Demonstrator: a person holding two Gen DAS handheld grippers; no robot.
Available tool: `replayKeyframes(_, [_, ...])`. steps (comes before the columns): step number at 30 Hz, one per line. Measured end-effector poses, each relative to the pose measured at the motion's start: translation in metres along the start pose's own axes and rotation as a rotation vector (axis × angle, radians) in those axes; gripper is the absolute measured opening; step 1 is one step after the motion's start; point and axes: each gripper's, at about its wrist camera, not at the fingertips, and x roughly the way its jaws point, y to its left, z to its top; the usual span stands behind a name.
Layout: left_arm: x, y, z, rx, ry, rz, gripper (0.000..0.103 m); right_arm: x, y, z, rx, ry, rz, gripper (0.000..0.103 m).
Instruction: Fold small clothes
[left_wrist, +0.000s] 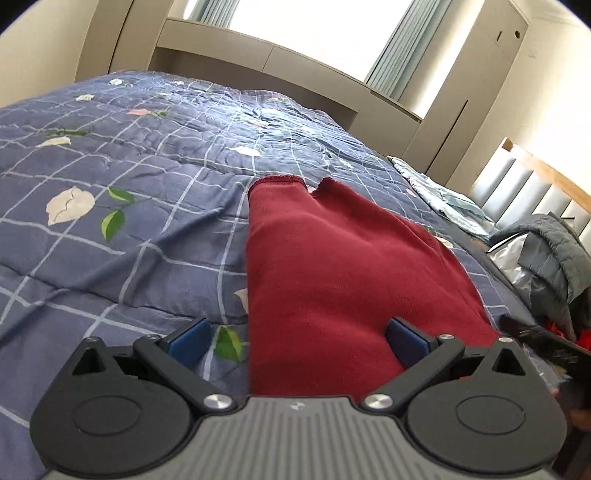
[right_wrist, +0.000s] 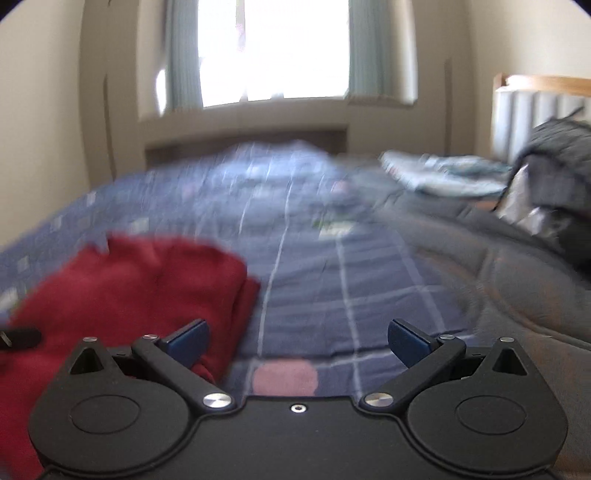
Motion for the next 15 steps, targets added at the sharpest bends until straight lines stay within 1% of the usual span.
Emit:
replayKeyframes(2, [0.000, 0.000, -0.001, 0.003, -0.004, 0.002, 0.103, -0.015, 0.010, -0.002, -0.001, -0.013, 0.044, 0.102])
replayKeyframes(5, [0.000, -0.001, -0.001, 0.004, -0.006, 0.003, 0.103, -0.023, 0.030, -0.012, -0.084, 0.005, 0.098, 0.102])
replayKeyframes(6, [0.000, -0.001, -0.002, 0.003, -0.006, 0.003, 0.103, -0.023, 0.036, -0.017, -0.116, 0.011, 0.100, 0.102])
replayKeyframes(8, [0.000, -0.001, -0.001, 0.005, -0.006, 0.003, 0.103, -0.018, 0.044, -0.030, -0.155, 0.052, 0.083, 0.102])
replayKeyframes(11, [0.000, -0.002, -0.002, 0.006, -0.006, 0.005, 0.103, -0.011, 0.043, -0.033, -0.126, 0.086, 0.096, 0.102])
replayKeyframes(15, [0.000, -0.002, -0.002, 0.007, -0.008, 0.005, 0.103, -0.005, 0.027, -0.033, -0.017, 0.123, 0.164, 0.102])
